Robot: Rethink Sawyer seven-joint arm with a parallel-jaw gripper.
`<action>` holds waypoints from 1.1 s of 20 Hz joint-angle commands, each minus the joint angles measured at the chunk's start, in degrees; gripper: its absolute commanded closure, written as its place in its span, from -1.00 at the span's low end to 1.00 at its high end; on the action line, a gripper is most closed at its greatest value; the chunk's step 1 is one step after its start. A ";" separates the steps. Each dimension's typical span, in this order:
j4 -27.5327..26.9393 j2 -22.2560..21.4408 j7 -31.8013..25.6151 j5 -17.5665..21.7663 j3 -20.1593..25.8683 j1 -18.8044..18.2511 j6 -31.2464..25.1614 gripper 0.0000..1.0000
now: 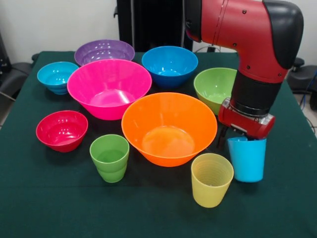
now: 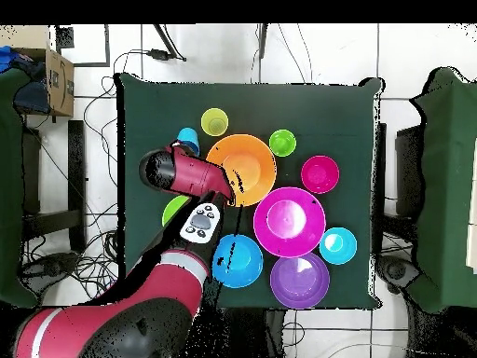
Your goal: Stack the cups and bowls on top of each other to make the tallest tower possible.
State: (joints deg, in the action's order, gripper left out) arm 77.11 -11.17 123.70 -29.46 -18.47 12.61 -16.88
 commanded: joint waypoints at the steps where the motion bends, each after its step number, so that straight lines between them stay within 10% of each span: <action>1: -1.25 0.41 10.82 -1.69 6.38 0.20 3.62 -1.00; 4: -1.12 0.15 10.40 -1.84 7.00 -0.13 4.07 -1.00; 5: -1.00 0.10 10.33 -1.85 7.02 -0.09 4.30 1.00; 22: 0.14 -2.08 9.41 -2.04 7.68 -0.39 0.09 1.00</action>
State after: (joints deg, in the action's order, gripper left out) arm 76.12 -12.96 123.72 -30.54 -18.20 12.63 -14.63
